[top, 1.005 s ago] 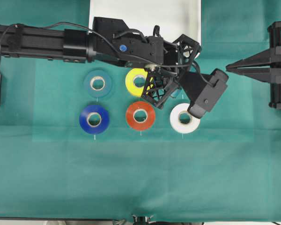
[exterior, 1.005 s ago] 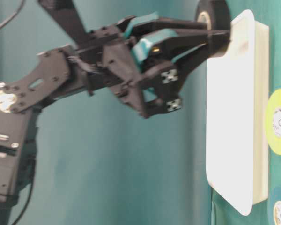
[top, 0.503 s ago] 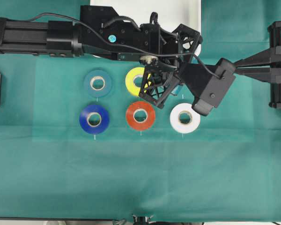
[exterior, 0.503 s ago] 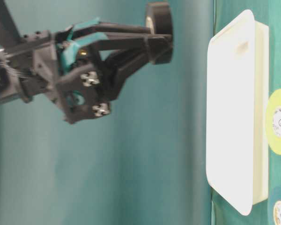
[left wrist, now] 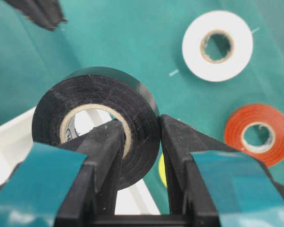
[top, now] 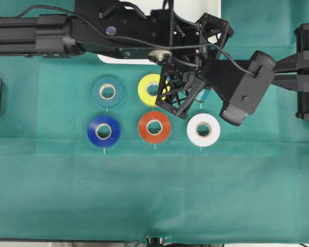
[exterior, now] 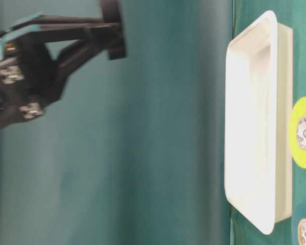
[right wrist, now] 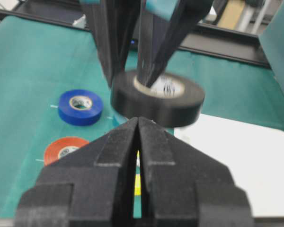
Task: Place the tape from the fixed location into the white case.
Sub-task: 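Carry the black tape roll with the left gripper over the white tray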
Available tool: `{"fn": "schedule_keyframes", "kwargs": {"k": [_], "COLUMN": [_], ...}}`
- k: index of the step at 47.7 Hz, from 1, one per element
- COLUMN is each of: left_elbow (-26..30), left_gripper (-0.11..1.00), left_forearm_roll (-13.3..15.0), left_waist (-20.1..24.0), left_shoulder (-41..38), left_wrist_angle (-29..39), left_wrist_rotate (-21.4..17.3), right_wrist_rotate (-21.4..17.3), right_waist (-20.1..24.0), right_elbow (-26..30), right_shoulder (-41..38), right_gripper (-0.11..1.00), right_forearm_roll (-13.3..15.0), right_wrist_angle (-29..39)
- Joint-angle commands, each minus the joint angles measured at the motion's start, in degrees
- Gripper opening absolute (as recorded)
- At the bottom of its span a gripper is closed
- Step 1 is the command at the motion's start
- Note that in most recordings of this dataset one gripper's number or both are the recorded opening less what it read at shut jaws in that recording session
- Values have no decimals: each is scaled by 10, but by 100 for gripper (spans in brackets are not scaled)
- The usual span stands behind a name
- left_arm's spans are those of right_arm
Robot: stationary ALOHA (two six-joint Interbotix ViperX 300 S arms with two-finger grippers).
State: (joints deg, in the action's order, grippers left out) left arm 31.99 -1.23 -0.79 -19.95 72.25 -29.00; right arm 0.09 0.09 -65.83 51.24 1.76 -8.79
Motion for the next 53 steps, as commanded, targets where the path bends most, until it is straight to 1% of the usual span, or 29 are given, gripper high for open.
{"fn": "schedule_keyframes", "kwargs": {"k": [1,35,44,53], "left_elbow": [20,18,18,19], "left_gripper": [21,21,21,21], "left_forearm_roll": [0,-1,-1,-1], "left_waist": [-3,-2,6,25], "left_shoulder": [34,34,34,34], "left_wrist_angle": [3,2,1,1], "left_wrist_rotate": [6,8,9,9], "right_wrist_rotate": [0,0,0,0], "right_waist": [0,1,0,1], "right_elbow": [8,8,8,8], "right_shoulder": [-3,-2,-2,-2], "right_gripper": [0,0,0,0], "right_forearm_roll": [-1,-1,-1,-1], "right_wrist_angle": [-3,-2,-2,1]}}
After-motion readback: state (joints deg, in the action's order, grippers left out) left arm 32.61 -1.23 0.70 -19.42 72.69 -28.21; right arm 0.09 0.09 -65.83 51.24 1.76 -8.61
